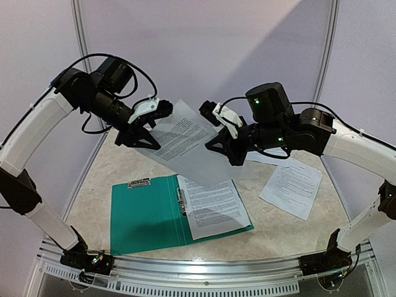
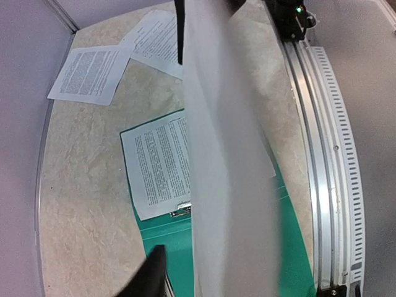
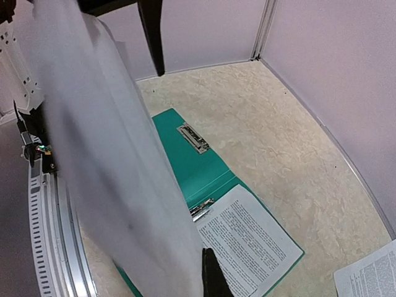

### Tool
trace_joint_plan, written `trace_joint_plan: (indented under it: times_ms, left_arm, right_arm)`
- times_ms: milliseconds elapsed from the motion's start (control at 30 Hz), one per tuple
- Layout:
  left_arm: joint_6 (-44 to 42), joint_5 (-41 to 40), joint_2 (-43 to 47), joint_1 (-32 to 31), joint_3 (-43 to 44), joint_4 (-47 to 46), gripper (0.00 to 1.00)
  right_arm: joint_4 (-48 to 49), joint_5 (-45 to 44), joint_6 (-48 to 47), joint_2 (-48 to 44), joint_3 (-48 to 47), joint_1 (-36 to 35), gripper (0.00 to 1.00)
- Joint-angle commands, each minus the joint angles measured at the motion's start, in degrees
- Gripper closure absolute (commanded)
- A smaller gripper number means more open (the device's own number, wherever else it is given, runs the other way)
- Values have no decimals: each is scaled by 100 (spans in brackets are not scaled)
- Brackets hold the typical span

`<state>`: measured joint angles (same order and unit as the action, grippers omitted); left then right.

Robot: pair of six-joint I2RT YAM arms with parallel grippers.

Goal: Put the files into the folder
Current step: Pass from the left arm to the right, then insert the spring clip onto the folder.

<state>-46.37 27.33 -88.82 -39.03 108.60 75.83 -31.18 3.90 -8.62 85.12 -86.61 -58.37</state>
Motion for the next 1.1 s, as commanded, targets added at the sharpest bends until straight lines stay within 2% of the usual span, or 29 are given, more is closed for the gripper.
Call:
trace_joint_plan:
  times_ms: [0,33,100,200,300,500,667,833,1067]
  left_arm:
    - [296,-576,0,37,-29,97,11]
    - [318,-690,15,95,-69,64,5]
    - [334,-885,37,231,-195,10,1]
    - [465,-1108,49,460,-548,-161,0]
    - [569,-1349,57,679,-1095,-338,0]
    - [636,-1722,304,1029,-2885,-1121,3]
    - [710,-2141,243,1037,-4133,-1777,6]
    - [800,-2205,67,1037,-4733,-2169,8]
    - [881,-2346,-247,1037,-5187,-2594,10]
  right_arm:
    - [-222,437,1064,-48,-154,547,100]
    - [-310,636,1555,-18,-158,764,100]
    - [-495,967,2248,83,-123,1187,100]
    - [-505,1881,3330,364,146,1797,100]
    - [-346,2514,3922,681,464,2141,100]
    - [97,3564,4258,1134,850,2338,100]
    - [200,3858,4273,1548,889,2379,100]
    - [586,4086,4428,1938,1024,2405,100]
    - [583,3987,4469,2083,1070,2420,100]
